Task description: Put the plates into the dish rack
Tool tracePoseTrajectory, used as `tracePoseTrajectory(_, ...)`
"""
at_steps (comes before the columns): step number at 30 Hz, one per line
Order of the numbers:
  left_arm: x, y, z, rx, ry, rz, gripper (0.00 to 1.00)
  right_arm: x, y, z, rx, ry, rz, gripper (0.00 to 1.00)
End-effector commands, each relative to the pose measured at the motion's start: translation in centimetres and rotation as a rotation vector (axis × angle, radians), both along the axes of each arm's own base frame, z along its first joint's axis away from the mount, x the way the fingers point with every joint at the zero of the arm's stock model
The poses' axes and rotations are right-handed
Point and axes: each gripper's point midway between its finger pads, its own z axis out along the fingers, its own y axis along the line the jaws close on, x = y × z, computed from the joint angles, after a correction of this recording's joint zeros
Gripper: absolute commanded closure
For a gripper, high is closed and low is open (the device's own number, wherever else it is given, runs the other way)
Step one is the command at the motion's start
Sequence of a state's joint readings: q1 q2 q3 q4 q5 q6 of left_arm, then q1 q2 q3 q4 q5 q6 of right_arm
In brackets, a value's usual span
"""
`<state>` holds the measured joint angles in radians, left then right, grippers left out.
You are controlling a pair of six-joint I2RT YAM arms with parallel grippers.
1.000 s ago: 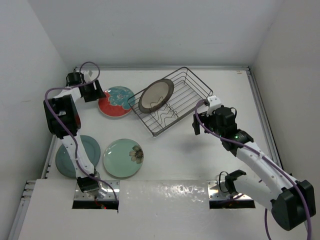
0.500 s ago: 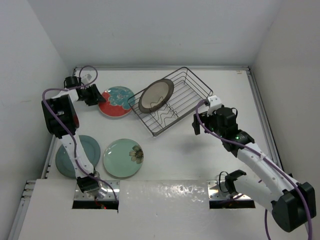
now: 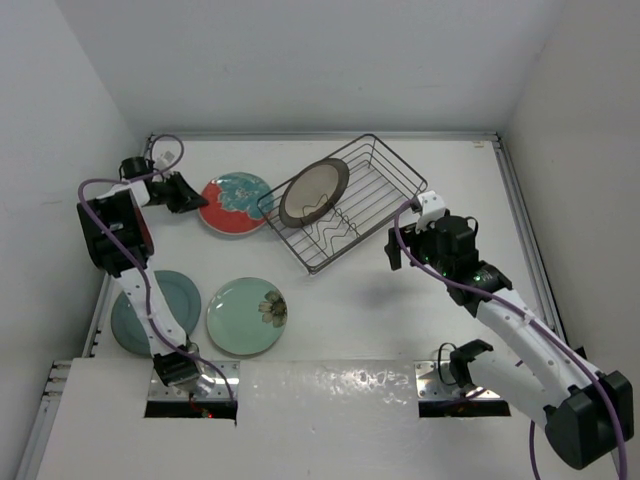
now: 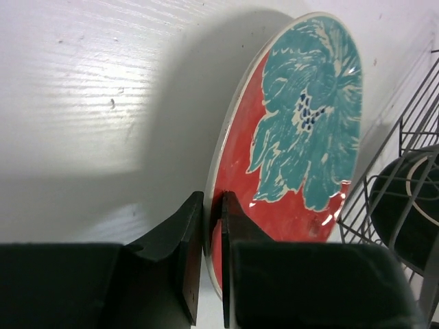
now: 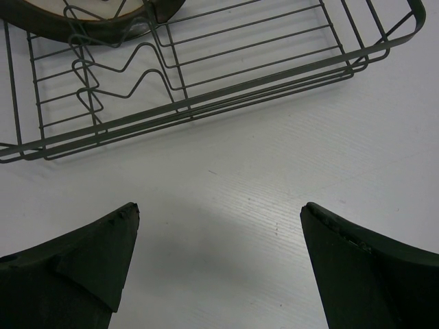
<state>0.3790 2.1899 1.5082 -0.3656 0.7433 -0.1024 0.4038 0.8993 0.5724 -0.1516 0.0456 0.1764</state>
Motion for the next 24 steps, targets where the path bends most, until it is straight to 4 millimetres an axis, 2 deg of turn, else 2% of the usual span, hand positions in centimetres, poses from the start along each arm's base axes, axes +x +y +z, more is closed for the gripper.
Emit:
tracePoseTrajectory(1,1.0,3.0,6.8,0.106,-0.175,0.021,1.0,0.1,0.9,1.1,0.027,-0.038,0.042,0.01)
tracePoseTrajectory(2,1.2,3.1,8.0,0.136,-0.213,0.009,1.0,0.2,1.0,1.3,0.033,-0.042,0.043,0.01)
tracePoseTrajectory(3,1.1,3.0,10.2,0.158,-0.265,0.008,1.0,0.2,1.1,1.2,0.033,-0.041,0.044,0.01)
tracePoseTrajectory(5,1.1,3.1,12.4,0.199,-0.324,0.004,1.0,0.3,1.1,1.3,0.035,-0.038,0.043,0.01)
tracePoseTrajectory(6,1.0,3.2,14.5,0.23,-0.367,0.006,1.0,0.3,1.1,1.5,0.038,-0.04,0.042,0.01)
tracePoseTrajectory(8,1.0,3.9,16.1,0.32,-0.416,0.011,1.0,0.3,1.1,1.5,0.041,-0.039,0.04,0.01)
tracePoseTrajectory(11,0.4,3.9,20.1,0.423,-0.519,0.007,1.0,0.2,1.1,1.8,0.047,-0.048,0.04,0.01)
tracePoseTrajectory(15,-0.3,2.0,23.2,0.524,-0.611,-0.042,1.0,0.1,1.0,2.4,0.045,-0.059,0.041,0.01)
tracePoseTrajectory(19,-0.7,1.5,26.1,0.641,-0.671,-0.025,1.0,0.1,1.0,2.7,0.048,-0.066,0.041,0.01)
tracePoseTrajectory(22,-1.3,0.4,29.4,0.664,-0.743,-0.018,1.0,0.1,0.9,2.7,0.046,-0.07,0.041,0.01)
tracePoseTrajectory(23,-1.9,0.1,31.6,0.69,-0.792,-0.007,1.0,0.1,1.0,2.7,0.044,-0.07,0.043,0.01)
tracePoseTrajectory(24,-2.1,-1.3,33.0,0.704,-0.828,-0.021,1.0,0.0,0.9,2.6,0.044,-0.068,0.041,0.01)
